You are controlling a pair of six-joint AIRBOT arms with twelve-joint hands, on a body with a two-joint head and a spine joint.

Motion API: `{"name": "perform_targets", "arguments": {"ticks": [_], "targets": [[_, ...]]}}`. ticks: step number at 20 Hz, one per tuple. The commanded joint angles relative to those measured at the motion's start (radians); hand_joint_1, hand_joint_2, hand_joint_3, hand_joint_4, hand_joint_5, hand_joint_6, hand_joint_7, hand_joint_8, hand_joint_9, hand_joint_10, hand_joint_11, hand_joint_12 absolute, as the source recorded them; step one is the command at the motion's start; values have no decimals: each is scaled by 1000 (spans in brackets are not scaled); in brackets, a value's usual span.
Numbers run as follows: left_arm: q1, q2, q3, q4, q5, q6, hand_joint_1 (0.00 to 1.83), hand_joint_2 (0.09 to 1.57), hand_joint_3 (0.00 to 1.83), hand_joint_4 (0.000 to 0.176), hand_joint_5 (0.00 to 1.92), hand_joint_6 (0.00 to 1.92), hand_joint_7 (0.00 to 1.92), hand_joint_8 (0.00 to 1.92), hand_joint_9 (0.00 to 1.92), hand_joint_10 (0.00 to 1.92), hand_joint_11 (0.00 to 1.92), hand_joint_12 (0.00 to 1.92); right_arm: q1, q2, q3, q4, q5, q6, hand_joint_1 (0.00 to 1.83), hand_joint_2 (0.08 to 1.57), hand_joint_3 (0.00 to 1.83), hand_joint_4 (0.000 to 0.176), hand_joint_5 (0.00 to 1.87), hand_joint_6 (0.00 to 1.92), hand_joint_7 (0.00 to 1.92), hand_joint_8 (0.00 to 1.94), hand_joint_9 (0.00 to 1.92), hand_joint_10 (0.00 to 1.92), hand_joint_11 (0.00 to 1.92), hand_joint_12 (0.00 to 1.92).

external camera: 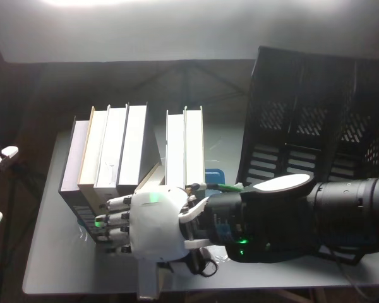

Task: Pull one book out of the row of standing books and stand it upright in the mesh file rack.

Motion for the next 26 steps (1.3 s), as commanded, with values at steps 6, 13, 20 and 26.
{"name": "perform_targets", "arguments": {"ticks": [6, 13, 20, 26], "targets": [[4, 0, 2, -11, -130, -7, 652, 1485, 8, 104, 43, 1, 0, 0, 0, 0, 0, 0, -3, -6, 19, 39, 30, 25, 0, 1322, 21, 0, 175, 39, 0, 0, 0, 0, 0, 0], [13, -2, 0, -14, -143, -18, 652, 1472, 0, 77, 65, 4, 0, 0, 0, 0, 0, 0, -15, -6, -3, 14, 21, 29, 1360, 1148, 0, 0, 592, 59, 476, 11, 350, 120, 5, 191], [21, -8, 0, -23, -148, -23, 672, 1468, 0, 89, 93, 6, 0, 0, 0, 0, 0, 0, -15, -6, -21, -199, 19, 207, 1280, 1057, 0, 0, 766, 62, 685, 45, 422, 204, 0, 697], [21, -9, 1, -20, -153, -33, 622, 1459, 0, 95, 80, 0, 0, 0, 0, 0, 0, 0, -8, 6, -14, -208, 17, 211, 1323, 1088, 25, 0, 698, 24, 510, 6, 314, 152, 0, 23]]}}
